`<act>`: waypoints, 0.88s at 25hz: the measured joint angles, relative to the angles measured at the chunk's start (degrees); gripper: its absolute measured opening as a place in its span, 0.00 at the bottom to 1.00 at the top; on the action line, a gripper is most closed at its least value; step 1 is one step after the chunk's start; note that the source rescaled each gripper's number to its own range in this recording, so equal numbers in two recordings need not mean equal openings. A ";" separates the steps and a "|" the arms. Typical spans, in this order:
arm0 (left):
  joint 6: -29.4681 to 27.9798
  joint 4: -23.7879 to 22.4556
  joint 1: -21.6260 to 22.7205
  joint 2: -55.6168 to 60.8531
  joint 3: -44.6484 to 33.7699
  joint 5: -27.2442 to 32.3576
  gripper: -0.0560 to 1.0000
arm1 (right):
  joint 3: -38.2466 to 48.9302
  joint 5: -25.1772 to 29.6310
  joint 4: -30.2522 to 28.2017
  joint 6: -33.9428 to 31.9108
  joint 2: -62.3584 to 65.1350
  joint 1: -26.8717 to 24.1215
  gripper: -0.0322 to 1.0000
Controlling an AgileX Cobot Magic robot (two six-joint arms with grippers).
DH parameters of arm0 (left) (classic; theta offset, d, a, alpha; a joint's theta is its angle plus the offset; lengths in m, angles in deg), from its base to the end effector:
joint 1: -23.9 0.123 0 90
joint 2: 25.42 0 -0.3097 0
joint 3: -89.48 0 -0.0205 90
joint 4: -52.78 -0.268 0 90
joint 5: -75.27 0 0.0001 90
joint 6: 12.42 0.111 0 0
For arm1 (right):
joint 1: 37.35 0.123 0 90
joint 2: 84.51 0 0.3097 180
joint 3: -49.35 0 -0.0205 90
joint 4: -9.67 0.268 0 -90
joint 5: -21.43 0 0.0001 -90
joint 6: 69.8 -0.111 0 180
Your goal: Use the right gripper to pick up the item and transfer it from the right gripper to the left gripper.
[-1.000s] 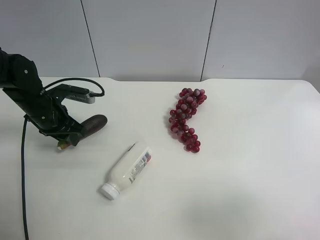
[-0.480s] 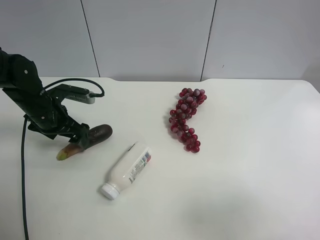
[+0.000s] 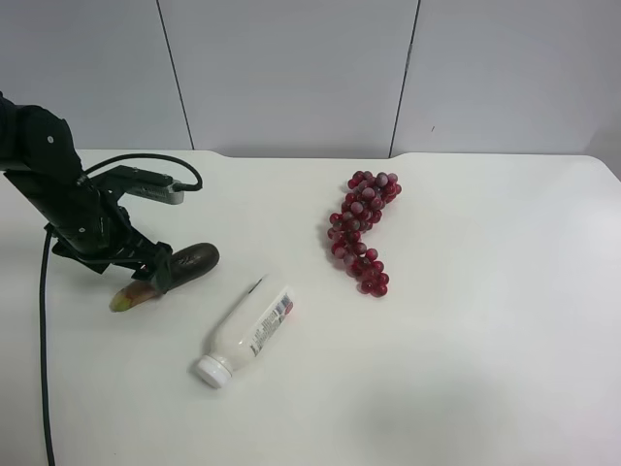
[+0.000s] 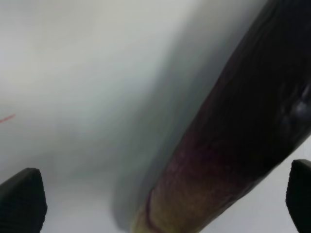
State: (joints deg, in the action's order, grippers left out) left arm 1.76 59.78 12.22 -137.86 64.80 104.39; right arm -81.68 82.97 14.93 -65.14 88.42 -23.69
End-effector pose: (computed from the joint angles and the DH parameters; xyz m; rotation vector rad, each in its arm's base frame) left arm 0.3338 -0.0757 0.1193 0.5072 2.8540 -0.0972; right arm -0.0006 0.0091 0.2767 -0.3324 2.0280 0.2076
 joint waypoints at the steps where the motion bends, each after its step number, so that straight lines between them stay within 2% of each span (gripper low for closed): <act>1: 0.00 -0.05 0.00 0.08 0.00 0.34 1.00 | 0.00 0.00 0.00 0.00 0.00 0.00 1.00; 6: 0.00 -0.05 0.00 3.30 0.00 2.30 1.00 | 0.00 0.00 0.00 0.00 0.00 0.00 1.00; 15: 0.00 -0.05 0.00 17.05 0.00 5.19 1.00 | 0.00 0.00 0.00 -0.05 0.00 0.00 1.00; 22: 0.00 -0.11 0.00 30.89 0.00 12.83 1.00 | 0.00 0.00 0.00 -0.19 0.00 0.00 1.00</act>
State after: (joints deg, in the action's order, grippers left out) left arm 1.76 59.67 12.22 -106.97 64.80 117.23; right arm -81.68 82.97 14.93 -65.33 88.42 -23.69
